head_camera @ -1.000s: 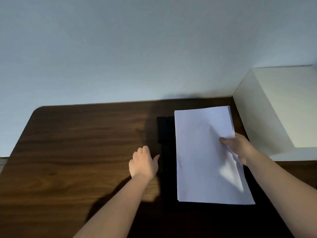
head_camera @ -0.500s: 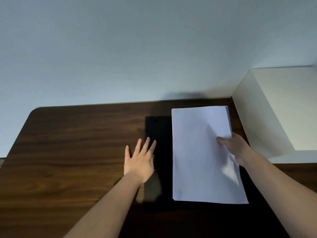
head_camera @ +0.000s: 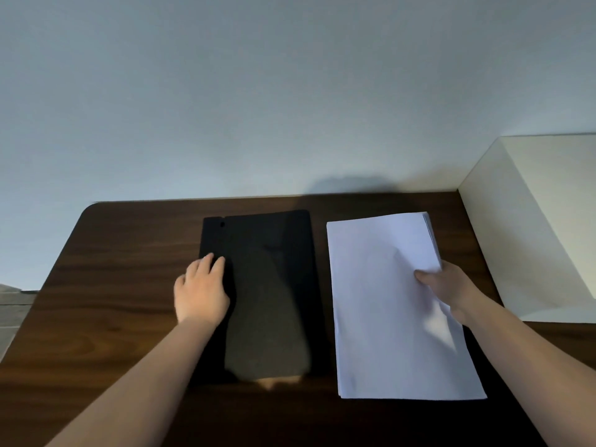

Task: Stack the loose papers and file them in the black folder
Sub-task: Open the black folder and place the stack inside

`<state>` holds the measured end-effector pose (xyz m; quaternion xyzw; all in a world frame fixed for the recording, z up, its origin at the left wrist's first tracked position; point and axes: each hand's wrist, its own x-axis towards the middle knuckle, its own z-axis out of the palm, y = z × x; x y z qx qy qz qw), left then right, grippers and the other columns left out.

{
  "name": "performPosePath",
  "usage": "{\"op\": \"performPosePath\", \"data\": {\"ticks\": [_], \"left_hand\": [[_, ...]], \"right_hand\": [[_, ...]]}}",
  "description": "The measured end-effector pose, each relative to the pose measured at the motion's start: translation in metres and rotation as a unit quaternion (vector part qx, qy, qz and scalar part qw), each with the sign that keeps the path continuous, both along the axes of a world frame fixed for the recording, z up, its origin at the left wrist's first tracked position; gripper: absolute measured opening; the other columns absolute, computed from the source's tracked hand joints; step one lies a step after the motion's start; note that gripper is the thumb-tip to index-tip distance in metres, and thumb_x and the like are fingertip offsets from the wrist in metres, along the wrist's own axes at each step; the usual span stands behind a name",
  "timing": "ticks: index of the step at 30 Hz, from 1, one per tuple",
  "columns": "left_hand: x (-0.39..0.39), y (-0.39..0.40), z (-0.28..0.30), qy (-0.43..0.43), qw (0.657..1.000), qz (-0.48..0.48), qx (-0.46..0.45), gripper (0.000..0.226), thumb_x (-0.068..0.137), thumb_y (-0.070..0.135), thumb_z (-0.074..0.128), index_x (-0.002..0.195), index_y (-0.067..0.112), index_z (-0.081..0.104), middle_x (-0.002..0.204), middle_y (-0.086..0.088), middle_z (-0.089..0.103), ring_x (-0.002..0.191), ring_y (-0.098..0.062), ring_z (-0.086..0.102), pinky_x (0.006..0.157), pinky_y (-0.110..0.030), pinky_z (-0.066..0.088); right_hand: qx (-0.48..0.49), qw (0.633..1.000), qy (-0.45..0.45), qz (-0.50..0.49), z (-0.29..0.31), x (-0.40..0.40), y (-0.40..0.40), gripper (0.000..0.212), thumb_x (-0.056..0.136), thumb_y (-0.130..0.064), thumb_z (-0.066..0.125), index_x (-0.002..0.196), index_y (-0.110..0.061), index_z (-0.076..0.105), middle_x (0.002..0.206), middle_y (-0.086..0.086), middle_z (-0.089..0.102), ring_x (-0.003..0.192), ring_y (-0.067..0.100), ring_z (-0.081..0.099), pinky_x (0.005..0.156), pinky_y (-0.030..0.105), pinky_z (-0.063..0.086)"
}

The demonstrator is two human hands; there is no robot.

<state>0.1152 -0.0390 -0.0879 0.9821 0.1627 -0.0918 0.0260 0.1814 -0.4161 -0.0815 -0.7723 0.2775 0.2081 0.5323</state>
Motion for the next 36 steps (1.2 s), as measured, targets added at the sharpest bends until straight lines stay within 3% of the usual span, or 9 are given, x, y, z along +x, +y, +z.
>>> {"op": "performPosePath", "data": {"ticks": [3, 5, 8, 11, 18, 21, 24, 26, 36], "left_hand": [[0.015, -0.054, 0.004, -0.07, 0.985, 0.042, -0.153, 0.043, 0.089, 0.02, 0.052, 0.132, 0.013, 0.054, 0.144, -0.009, 0.046, 0.131, -0.032, 0.043, 0.1, -0.044, 0.045], [0.024, -0.09, 0.0, -0.015, 0.975, 0.061, -0.211, 0.054, 0.091, 0.035, 0.053, 0.14, 0.015, 0.044, 0.155, -0.011, 0.032, 0.141, -0.033, 0.031, 0.11, -0.046, 0.037], [0.028, -0.122, -0.009, 0.113, 0.974, 0.059, -0.186, 0.077, 0.091, 0.05, 0.047, 0.153, 0.021, 0.013, 0.163, -0.013, 0.001, 0.148, -0.042, -0.001, 0.12, -0.054, 0.014], [0.028, -0.129, -0.014, 0.127, 0.975, 0.068, -0.17, 0.081, 0.089, 0.048, 0.046, 0.154, 0.02, 0.005, 0.162, -0.017, -0.005, 0.146, -0.047, -0.009, 0.118, -0.059, 0.007], [0.04, -0.145, -0.002, 0.17, 0.967, 0.089, -0.169, 0.085, 0.087, 0.031, 0.055, 0.152, 0.02, 0.002, 0.161, -0.023, -0.006, 0.144, -0.052, -0.004, 0.115, -0.061, 0.015], [0.046, -0.141, 0.007, 0.172, 0.968, 0.073, -0.169, 0.072, 0.089, 0.019, 0.049, 0.15, 0.012, 0.013, 0.158, -0.026, 0.014, 0.142, -0.049, 0.022, 0.11, -0.051, 0.037], [0.051, -0.127, 0.021, 0.112, 0.979, 0.02, -0.166, 0.02, 0.089, 0.022, 0.048, 0.099, 0.007, 0.054, 0.106, -0.014, 0.065, 0.087, -0.028, 0.061, 0.065, -0.03, 0.046], [0.049, -0.123, 0.029, 0.094, 0.982, -0.005, -0.163, 0.029, 0.09, 0.028, 0.049, 0.066, 0.014, 0.046, 0.068, -0.002, 0.056, 0.062, -0.019, 0.052, 0.053, -0.028, 0.039], [0.026, -0.123, 0.018, 0.043, 0.988, 0.002, -0.146, 0.031, 0.089, 0.038, 0.055, 0.069, 0.018, 0.042, 0.06, 0.004, 0.047, 0.053, -0.012, 0.047, 0.048, -0.025, 0.039]], "right_hand": [[-0.012, 1.0, 0.0, 0.001, -0.001, 0.004, 0.002, 0.037, 0.092, -0.006, 0.056, 0.128, 0.004, 0.052, 0.115, 0.016, 0.06, 0.095, 0.026, 0.054, 0.087, 0.035, 0.043], [-0.017, 1.0, 0.003, 0.008, -0.002, 0.006, 0.004, 0.038, 0.092, -0.008, 0.056, 0.128, 0.003, 0.052, 0.115, 0.015, 0.06, 0.096, 0.026, 0.054, 0.088, 0.036, 0.043], [-0.024, 1.0, 0.004, 0.018, -0.003, 0.007, 0.006, 0.038, 0.092, -0.009, 0.056, 0.128, 0.002, 0.052, 0.112, 0.013, 0.059, 0.097, 0.026, 0.053, 0.089, 0.036, 0.044], [-0.022, 0.999, 0.002, 0.023, -0.005, 0.008, 0.005, 0.038, 0.092, -0.01, 0.056, 0.128, 0.001, 0.053, 0.11, 0.009, 0.057, 0.098, 0.026, 0.053, 0.087, 0.034, 0.043], [-0.026, 0.999, 0.005, 0.039, -0.007, 0.007, 0.003, 0.038, 0.092, -0.015, 0.057, 0.128, -0.004, 0.052, 0.115, 0.01, 0.057, 0.103, 0.027, 0.054, 0.084, 0.035, 0.044], [-0.044, 0.998, 0.007, 0.048, -0.005, 0.009, 0.003, 0.038, 0.092, -0.016, 0.057, 0.127, -0.004, 0.052, 0.115, 0.01, 0.058, 0.102, 0.028, 0.054, 0.085, 0.036, 0.045], [-0.055, 0.997, 0.011, 0.052, -0.004, 0.009, 0.004, 0.039, 0.092, -0.019, 0.057, 0.127, -0.004, 0.052, 0.117, 0.014, 0.058, 0.101, 0.028, 0.053, 0.088, 0.039, 0.045], [-0.055, 0.997, 0.013, 0.058, -0.003, 0.008, 0.006, 0.039, 0.092, -0.02, 0.057, 0.128, -0.005, 0.051, 0.121, 0.016, 0.057, 0.103, 0.029, 0.053, 0.09, 0.041, 0.045], [-0.02, 0.999, 0.003, 0.048, -0.003, 0.009, 0.016, 0.041, 0.092, -0.013, 0.057, 0.131, -0.002, 0.051, 0.127, 0.018, 0.057, 0.099, 0.025, 0.05, 0.086, 0.036, 0.042]]}}
